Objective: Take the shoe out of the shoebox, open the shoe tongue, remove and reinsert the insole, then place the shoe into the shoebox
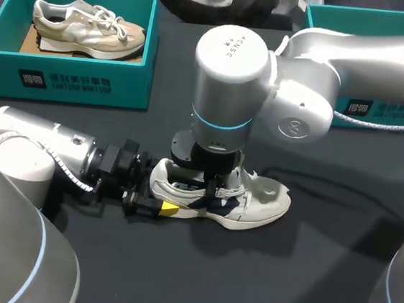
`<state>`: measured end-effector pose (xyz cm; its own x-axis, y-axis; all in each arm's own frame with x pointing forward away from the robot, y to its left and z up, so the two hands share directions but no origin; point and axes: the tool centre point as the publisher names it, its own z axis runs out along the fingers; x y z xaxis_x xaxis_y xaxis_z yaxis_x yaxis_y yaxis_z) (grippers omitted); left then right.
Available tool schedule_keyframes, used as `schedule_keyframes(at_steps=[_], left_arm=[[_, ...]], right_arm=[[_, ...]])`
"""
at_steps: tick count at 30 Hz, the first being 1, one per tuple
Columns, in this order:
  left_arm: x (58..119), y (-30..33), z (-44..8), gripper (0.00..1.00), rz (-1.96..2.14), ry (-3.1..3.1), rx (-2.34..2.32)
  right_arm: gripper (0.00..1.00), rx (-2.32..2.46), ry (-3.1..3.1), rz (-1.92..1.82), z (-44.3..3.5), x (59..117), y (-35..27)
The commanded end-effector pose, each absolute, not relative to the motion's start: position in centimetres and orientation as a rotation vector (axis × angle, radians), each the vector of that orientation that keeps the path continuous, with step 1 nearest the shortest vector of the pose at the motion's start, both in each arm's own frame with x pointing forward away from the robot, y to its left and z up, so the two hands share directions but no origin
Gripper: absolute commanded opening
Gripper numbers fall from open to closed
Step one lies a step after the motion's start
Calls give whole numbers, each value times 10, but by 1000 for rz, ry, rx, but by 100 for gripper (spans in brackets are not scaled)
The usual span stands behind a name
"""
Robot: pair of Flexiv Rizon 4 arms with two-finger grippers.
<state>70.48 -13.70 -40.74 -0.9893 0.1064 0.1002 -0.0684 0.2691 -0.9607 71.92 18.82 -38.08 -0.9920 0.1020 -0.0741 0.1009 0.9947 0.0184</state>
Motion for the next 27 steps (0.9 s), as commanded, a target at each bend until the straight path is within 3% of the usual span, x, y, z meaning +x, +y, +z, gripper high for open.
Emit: schedule_keyframes(at_steps=[1, 9, 19, 22, 26, 27], left_arm=[[704, -137, -408, 0, 1814, -2385, -36], [704, -137, -408, 0, 1814, -2385, -36], [704, -137, -408, 0, 1814, -2385, -36], [704, -137, -408, 0, 1814, -2385, -36], [704, -137, -408, 0, 1814, -2385, -36], [704, -137, -408, 0, 1814, -2385, -36]], right_arm=[[39, 160, 3080, 33, -392, 723, 187], [44, 175, 3145, 52, -409, 725, 187], [39, 229, 3280, 61, -428, 710, 189], [31, 256, 3294, 70, -431, 702, 189], [13, 282, 3301, 72, -434, 694, 188], [5, 292, 3301, 75, -434, 693, 188]])
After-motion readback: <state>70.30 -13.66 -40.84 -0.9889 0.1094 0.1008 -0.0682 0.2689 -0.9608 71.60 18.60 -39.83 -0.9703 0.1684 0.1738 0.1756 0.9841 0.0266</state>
